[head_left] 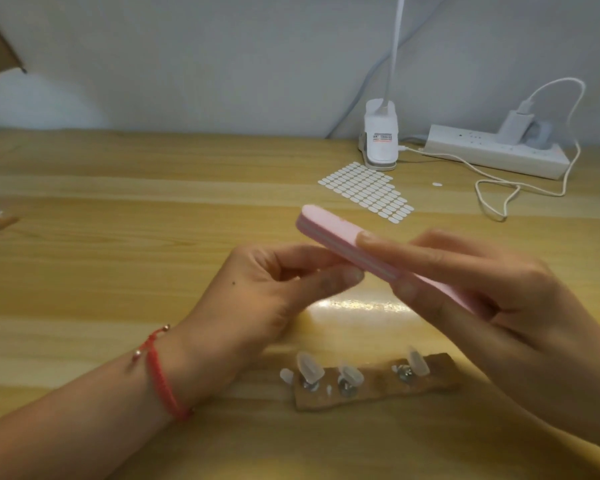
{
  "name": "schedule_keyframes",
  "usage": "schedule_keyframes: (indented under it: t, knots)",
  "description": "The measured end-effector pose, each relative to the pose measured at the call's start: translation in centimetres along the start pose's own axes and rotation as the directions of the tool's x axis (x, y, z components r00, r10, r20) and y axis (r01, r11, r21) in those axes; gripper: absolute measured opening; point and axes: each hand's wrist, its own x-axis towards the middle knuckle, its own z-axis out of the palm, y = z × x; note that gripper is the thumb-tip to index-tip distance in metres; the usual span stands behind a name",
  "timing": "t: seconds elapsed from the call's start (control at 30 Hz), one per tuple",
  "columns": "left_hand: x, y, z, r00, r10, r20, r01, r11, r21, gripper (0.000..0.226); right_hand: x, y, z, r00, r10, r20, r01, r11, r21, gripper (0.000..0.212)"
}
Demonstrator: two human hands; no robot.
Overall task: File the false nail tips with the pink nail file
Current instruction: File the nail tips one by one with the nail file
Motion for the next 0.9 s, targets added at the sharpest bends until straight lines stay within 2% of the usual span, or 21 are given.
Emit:
schedule_keyframes:
  t: [0.1,0.23,0.33,0.47,0.57,0.7,0.83,0.9]
  knots:
    - [0.34,0.01,-0.56,0.995,0.010,-0.100,-0.013,1.000,-0.028,0.025,-0.08,0.04,-0.18,1.000,0.012,-0.015,-0.012,1.000,0.005,0.037]
    - [0.02,0.05,0.30,0.999,0.007,0.050,-0.006,1.000,-0.024,0.022,0.01,-0.20,0.04,1.000,-0.022,-0.005,0.022,1.000,0.005,0.037]
    - [0.24,0.19,-0.34,0.998,0.030,-0.056,-0.033,0.998,-0.053,0.021,-0.11,-0.11,-0.09,1.000,0.007,-0.030,-0.007,1.000,0.002,0.037]
    - [-0.17,0.26,0.17,1.000,-0.004,0.007,0.004,0.997,-0.071,0.019,-0.14,-0.15,0.26,0.999,-0.007,-0.039,0.008,1.000,0.027,0.037]
    - [0.16,0.31,-0.34,0.996,0.021,-0.082,-0.026,0.997,-0.071,0.027,-0.25,0.19,0.06,0.997,0.027,-0.066,-0.023,0.998,0.055,0.037]
    - [-0.17,0.36,0.16,0.999,-0.003,-0.032,0.001,0.999,-0.051,0.025,-0.40,0.41,0.36,0.997,0.049,-0.064,-0.042,0.993,0.107,0.038]
    - [0.15,0.31,-0.59,0.990,0.018,-0.142,-0.024,0.999,-0.040,0.029,-0.32,0.45,0.31,0.993,0.094,-0.066,-0.086,0.990,0.114,0.038]
    - [-0.20,0.16,-0.16,0.998,0.016,-0.064,-0.015,1.000,0.016,0.025,-0.20,0.47,0.47,0.994,0.094,-0.054,-0.087,0.989,0.121,0.039]
